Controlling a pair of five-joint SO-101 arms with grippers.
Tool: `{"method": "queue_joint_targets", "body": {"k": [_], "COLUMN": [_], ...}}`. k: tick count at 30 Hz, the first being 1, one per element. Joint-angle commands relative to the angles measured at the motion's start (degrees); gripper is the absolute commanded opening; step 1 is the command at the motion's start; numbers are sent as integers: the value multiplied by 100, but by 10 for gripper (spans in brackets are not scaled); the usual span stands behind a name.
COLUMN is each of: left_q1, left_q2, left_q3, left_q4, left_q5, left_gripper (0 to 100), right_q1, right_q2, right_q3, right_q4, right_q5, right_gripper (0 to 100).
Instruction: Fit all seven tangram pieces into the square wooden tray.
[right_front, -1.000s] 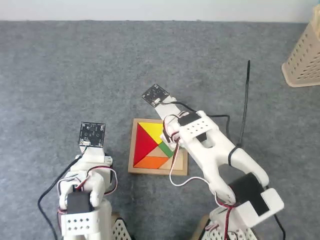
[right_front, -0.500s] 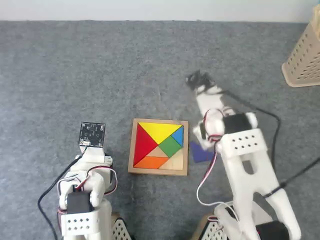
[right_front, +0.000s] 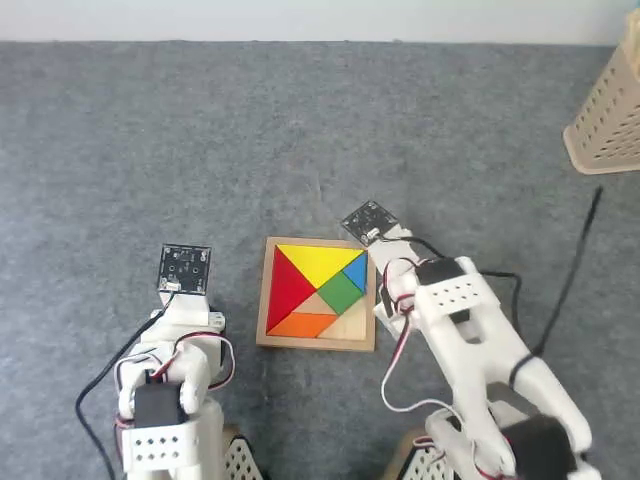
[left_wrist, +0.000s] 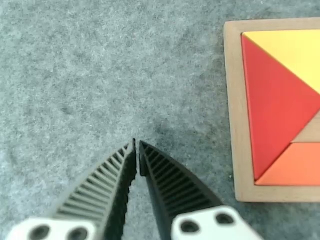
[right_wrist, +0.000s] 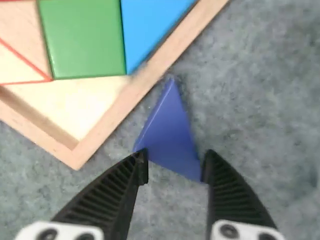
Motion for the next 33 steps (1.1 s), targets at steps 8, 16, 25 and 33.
{"method": "queue_joint_targets", "body": {"k": [8,16,25,33], "left_q1": [0,0,0,0], "left_q2": [-114,-114,-114,-114], "left_q3": [-40,-40,-40,-40], "left_q4": [44,44,44,44], "left_q5": [-26,-26,-26,-26], "left_gripper": [12,12,12,12], "right_q1": [-22,963,1393,1648], "right_q2": [690,1200,1077,303], "right_q3": [-70,-563,-686,-1116], "right_q4": [-321,-154,-145,927], "right_q5": [114,-105,-176,-193], "right_gripper": [213,98,47,125]}}
